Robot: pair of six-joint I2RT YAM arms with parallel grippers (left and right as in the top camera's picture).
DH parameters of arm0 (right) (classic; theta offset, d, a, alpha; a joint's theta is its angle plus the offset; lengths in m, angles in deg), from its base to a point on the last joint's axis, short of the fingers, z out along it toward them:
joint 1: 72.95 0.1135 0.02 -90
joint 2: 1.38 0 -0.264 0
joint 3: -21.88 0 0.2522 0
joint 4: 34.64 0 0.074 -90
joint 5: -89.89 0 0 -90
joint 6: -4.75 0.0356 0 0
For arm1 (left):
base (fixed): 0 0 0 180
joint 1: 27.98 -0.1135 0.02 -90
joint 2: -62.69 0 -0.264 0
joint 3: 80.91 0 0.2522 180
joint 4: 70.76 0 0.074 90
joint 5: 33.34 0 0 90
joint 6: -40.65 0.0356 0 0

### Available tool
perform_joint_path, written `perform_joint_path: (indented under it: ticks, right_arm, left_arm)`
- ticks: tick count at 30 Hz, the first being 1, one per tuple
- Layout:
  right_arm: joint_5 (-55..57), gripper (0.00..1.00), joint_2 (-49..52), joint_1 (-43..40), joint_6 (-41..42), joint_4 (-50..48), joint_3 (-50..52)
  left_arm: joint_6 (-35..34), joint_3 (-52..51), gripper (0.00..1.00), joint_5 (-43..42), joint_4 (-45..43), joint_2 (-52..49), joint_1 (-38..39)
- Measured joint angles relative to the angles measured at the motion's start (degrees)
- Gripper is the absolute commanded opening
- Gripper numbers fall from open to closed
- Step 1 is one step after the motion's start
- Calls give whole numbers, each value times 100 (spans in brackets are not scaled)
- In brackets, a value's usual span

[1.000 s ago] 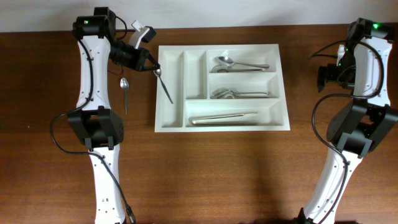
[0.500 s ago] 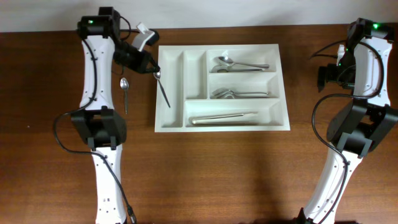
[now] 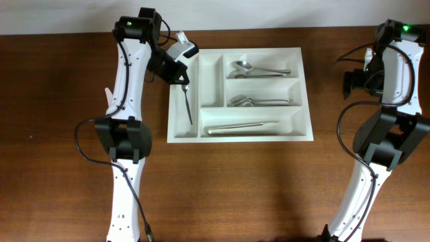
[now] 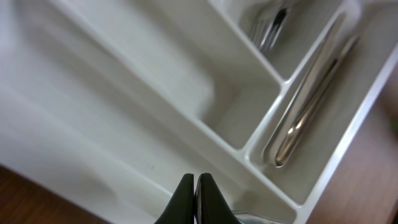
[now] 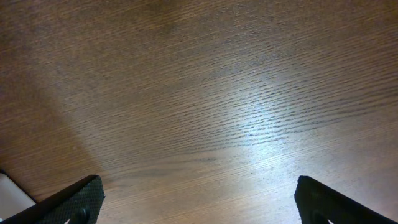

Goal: Pack container
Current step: 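Lower the spoon into the tray's narrow left compartment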

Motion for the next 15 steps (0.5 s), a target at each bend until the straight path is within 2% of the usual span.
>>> perform_joint_path:
  ticks: [2, 4, 13, 15]
  right_arm:
    - [0, 99, 0, 0, 2, 0, 0]
    - [0, 99, 0, 0, 2, 0, 0]
    - [0, 99, 0, 0, 0, 0, 0]
    - [0, 99, 0, 0, -2, 0, 0]
  left_arm:
    - [0, -26, 5, 114, 0, 0, -7]
    - [0, -107, 9, 205, 0, 0, -7]
    - [22, -684, 10, 393, 2, -33, -13]
    - [20, -732, 15, 426, -2, -70, -11]
